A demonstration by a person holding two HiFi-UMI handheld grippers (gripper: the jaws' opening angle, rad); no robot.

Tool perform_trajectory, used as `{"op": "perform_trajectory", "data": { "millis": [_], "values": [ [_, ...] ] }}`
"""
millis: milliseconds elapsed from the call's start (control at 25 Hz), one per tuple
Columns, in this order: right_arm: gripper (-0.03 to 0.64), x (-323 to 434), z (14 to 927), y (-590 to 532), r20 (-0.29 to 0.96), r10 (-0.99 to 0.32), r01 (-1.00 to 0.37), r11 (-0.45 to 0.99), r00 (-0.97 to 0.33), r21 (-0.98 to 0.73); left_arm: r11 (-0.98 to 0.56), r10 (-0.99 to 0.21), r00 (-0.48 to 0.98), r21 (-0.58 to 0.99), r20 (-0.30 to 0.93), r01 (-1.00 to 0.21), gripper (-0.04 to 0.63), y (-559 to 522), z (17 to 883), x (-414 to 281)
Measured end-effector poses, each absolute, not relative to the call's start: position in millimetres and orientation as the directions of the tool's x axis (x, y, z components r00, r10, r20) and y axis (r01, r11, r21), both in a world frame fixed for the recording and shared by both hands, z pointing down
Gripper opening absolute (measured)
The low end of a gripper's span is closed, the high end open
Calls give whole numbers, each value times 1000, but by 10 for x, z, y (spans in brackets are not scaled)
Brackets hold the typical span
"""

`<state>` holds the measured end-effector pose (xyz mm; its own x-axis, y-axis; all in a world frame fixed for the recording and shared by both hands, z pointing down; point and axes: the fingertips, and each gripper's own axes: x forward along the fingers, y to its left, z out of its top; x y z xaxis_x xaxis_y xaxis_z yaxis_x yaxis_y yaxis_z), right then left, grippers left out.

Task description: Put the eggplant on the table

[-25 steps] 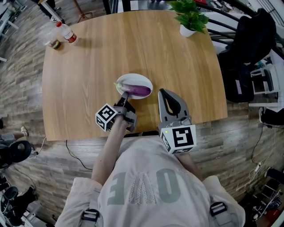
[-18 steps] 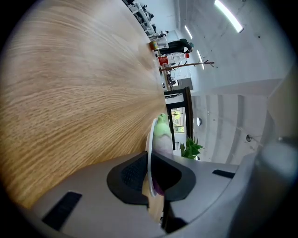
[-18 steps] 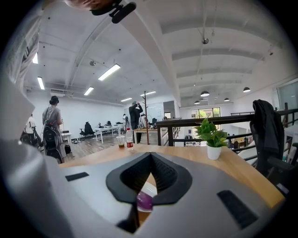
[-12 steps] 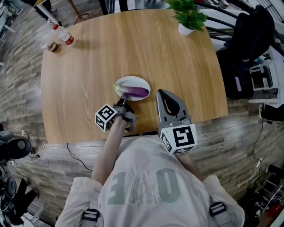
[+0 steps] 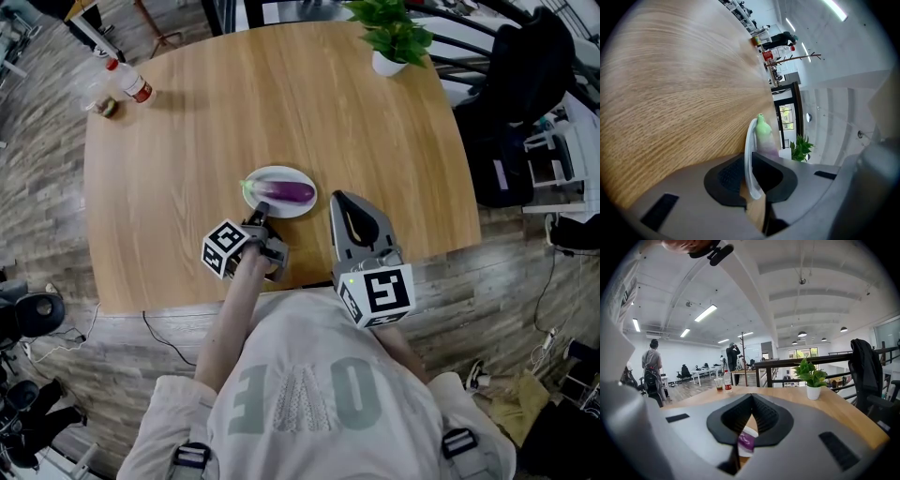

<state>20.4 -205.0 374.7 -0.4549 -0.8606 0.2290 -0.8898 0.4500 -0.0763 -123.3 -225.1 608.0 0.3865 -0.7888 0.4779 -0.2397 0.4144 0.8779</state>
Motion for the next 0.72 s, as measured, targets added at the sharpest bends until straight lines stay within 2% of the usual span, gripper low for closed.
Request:
{"op": "perform_trajectory", "data": {
  "millis": [200, 480, 720],
  "values": [
    [17, 137, 3757, -2052, 231, -853, -883, 464, -468, -78, 409, -793, 390, 883, 468, -228, 54, -2274, 6059, -1229],
    [18, 80, 3733, -2068, 218, -844, -871, 485, -491, -84, 423, -793, 377, 878, 478, -224, 229, -2270, 5936, -1228],
    [18, 65, 3706, -2067, 210, -838, -864, 497, -503, -84, 425, -785, 374, 869, 494, -255, 309, -2269, 5864, -1213]
  ]
}}
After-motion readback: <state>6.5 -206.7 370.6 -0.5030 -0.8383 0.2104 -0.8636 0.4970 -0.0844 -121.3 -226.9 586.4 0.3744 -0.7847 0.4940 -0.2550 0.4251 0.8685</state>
